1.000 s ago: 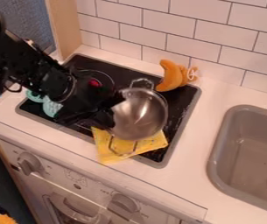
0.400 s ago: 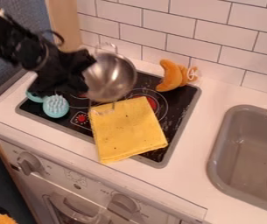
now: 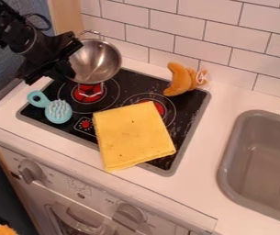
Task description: Put the stainless pot in the pot on the left burner
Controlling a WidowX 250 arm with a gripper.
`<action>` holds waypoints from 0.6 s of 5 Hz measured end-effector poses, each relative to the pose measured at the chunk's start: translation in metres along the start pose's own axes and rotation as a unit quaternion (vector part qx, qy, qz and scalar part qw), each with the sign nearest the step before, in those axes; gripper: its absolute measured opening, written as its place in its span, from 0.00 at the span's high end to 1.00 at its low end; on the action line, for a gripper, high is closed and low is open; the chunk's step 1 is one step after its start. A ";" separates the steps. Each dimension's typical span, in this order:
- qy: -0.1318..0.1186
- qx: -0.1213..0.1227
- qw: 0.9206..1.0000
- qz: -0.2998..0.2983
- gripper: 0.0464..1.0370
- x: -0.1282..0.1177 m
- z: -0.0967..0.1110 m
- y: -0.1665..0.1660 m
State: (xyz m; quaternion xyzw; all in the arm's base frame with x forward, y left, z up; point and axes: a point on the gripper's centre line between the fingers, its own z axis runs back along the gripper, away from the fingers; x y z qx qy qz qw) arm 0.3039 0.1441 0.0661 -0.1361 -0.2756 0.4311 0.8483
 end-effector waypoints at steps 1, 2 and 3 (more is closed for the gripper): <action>0.002 0.009 1.000 0.017 0.97 0.010 -0.012 0.010; 0.009 0.024 0.999 0.025 0.97 0.018 -0.027 0.020; 0.011 0.028 0.999 0.036 0.97 0.027 -0.042 0.024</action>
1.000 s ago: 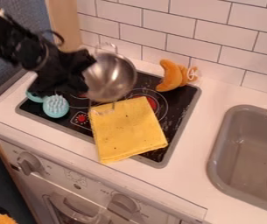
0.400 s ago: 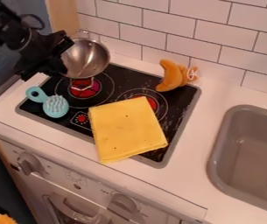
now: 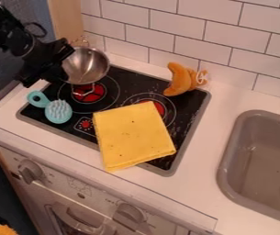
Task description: Put the stainless pot in the pot on the left burner
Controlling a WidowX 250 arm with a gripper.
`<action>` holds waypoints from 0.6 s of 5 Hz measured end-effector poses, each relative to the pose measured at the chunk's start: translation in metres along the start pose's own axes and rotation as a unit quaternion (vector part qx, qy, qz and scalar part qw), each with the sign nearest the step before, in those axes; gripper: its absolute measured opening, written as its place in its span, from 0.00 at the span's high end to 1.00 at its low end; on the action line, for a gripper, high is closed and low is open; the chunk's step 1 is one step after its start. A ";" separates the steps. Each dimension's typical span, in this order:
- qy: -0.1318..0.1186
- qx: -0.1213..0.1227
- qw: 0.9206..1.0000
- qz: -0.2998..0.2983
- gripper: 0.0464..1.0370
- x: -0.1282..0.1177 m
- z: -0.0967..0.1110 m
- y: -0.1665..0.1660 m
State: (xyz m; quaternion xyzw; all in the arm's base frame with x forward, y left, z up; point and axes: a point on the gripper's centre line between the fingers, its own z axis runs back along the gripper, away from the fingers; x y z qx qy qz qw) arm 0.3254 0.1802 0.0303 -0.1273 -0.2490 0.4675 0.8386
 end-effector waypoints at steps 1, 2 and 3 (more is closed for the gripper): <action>0.003 -0.004 1.000 0.005 0.97 0.006 -0.014 0.000; 0.007 -0.005 1.000 0.013 0.94 0.012 -0.023 -0.001; 0.024 0.011 0.999 0.028 0.75 0.012 -0.025 0.001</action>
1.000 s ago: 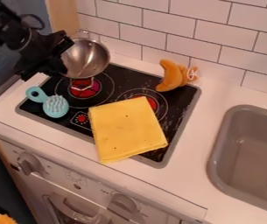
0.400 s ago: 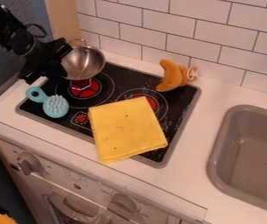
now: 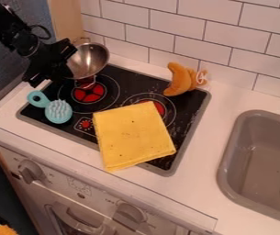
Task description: Put the stainless pot in the pot on the left burner
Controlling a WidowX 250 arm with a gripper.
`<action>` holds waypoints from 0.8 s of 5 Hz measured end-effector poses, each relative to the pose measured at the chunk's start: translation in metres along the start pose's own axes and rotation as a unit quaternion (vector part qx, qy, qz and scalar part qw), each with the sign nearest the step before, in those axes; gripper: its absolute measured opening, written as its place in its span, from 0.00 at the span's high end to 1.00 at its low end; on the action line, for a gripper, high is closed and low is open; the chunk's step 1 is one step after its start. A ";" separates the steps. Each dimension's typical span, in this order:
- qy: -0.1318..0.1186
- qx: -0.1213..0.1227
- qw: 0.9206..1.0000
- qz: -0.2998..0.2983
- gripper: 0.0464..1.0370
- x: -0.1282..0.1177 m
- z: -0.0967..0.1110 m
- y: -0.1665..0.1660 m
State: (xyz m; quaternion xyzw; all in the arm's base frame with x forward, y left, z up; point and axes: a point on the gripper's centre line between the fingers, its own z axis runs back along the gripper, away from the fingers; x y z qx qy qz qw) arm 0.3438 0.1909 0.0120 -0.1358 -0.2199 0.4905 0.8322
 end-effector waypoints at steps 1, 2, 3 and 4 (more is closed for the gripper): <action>0.002 0.000 1.000 0.004 0.48 -0.001 0.000 -0.002; 0.003 -0.006 1.000 0.003 0.21 -0.004 0.001 -0.005; 0.003 -0.009 1.000 -0.005 0.04 -0.006 0.006 -0.009; 0.003 -0.009 1.000 -0.017 0.04 -0.008 0.016 -0.015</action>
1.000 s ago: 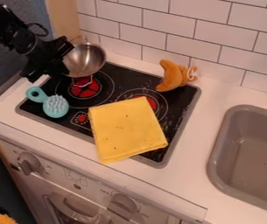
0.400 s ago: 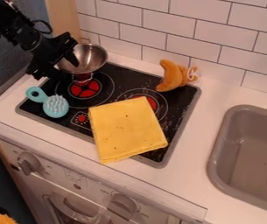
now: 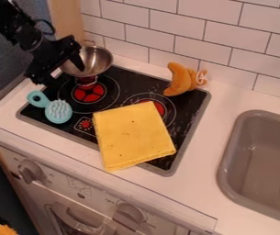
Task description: Put the stainless pot in the pot on the left burner
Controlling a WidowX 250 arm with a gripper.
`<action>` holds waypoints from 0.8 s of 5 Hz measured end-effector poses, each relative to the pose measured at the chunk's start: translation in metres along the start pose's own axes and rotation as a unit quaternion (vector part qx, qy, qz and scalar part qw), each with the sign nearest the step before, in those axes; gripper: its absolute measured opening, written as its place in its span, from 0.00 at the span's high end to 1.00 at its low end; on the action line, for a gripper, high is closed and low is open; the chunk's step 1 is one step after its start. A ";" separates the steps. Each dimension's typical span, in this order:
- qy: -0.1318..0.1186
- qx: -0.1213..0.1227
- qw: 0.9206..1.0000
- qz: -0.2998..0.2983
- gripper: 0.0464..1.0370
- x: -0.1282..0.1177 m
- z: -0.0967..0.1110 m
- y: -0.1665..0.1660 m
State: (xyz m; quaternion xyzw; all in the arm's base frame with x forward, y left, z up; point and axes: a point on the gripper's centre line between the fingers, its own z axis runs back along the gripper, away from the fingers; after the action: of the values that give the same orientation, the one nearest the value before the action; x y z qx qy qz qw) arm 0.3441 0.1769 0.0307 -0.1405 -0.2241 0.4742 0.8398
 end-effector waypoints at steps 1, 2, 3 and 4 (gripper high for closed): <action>-0.017 -0.007 1.000 -0.014 0.04 0.004 0.022 -0.013; -0.036 -0.016 0.999 -0.028 0.04 0.006 0.048 -0.025; -0.048 -0.030 0.997 -0.044 0.04 -0.002 0.071 -0.038; -0.043 -0.047 0.996 -0.067 0.04 -0.016 0.092 -0.045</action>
State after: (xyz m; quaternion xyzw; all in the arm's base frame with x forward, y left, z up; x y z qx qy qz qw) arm 0.3232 0.1425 0.1264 -0.1441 -0.2908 0.4115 0.8517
